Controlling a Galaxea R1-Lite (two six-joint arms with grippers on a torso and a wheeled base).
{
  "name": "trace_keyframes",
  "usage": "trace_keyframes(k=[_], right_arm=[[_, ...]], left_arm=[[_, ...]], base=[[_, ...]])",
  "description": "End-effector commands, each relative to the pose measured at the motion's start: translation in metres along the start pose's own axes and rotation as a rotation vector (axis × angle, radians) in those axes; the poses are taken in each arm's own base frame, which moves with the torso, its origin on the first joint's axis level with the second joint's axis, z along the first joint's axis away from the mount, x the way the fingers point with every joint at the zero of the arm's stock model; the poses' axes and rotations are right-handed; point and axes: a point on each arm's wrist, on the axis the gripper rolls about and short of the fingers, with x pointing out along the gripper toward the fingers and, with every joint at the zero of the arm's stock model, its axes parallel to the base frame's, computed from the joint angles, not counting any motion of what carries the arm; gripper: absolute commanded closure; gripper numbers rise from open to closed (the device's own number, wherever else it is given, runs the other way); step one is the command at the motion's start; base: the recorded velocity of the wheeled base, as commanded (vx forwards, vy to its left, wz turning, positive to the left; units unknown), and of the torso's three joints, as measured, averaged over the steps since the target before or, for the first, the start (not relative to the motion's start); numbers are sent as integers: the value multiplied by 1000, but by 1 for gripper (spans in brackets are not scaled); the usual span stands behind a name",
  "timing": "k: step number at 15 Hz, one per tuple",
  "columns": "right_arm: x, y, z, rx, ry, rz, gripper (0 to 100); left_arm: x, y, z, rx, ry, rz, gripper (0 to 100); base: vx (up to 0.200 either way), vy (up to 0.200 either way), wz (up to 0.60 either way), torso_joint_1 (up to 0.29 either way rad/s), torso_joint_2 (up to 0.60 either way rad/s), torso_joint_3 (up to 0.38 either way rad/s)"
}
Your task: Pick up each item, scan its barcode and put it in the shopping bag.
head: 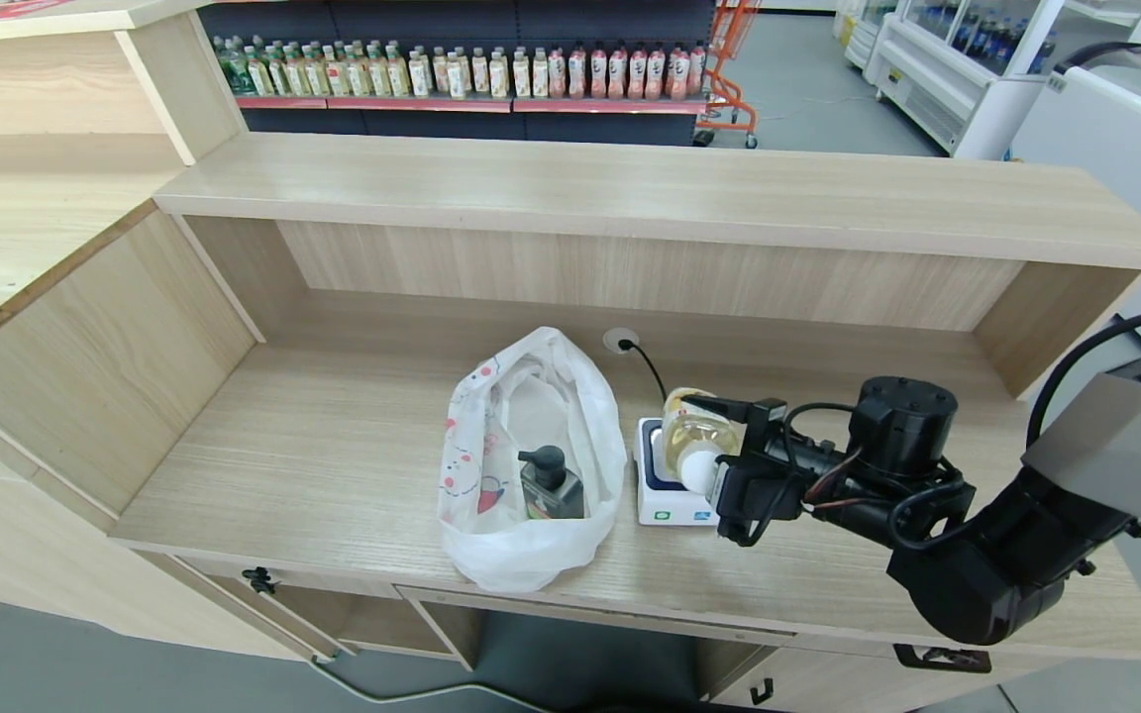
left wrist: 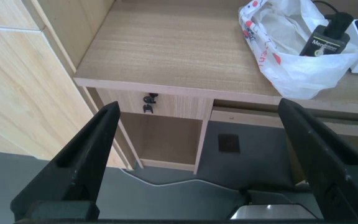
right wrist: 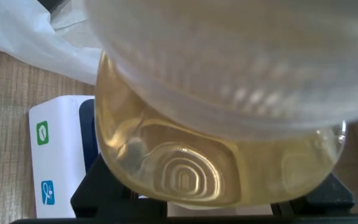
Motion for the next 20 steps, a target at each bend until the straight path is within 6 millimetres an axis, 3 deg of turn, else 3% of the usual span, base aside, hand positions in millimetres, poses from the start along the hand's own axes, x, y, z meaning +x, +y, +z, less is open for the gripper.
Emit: trace_keyframes(k=[1, 20], right_arm=[[0, 4, -1, 4, 2, 11, 100], [-1, 12, -3, -30, 0, 10, 100]], left_arm=[[0, 0, 0, 0, 0, 0, 0], [0, 0, 0, 0, 0, 0, 0]], base=[[0, 0, 0, 0, 0, 0], [0, 0, 0, 0, 0, 0]])
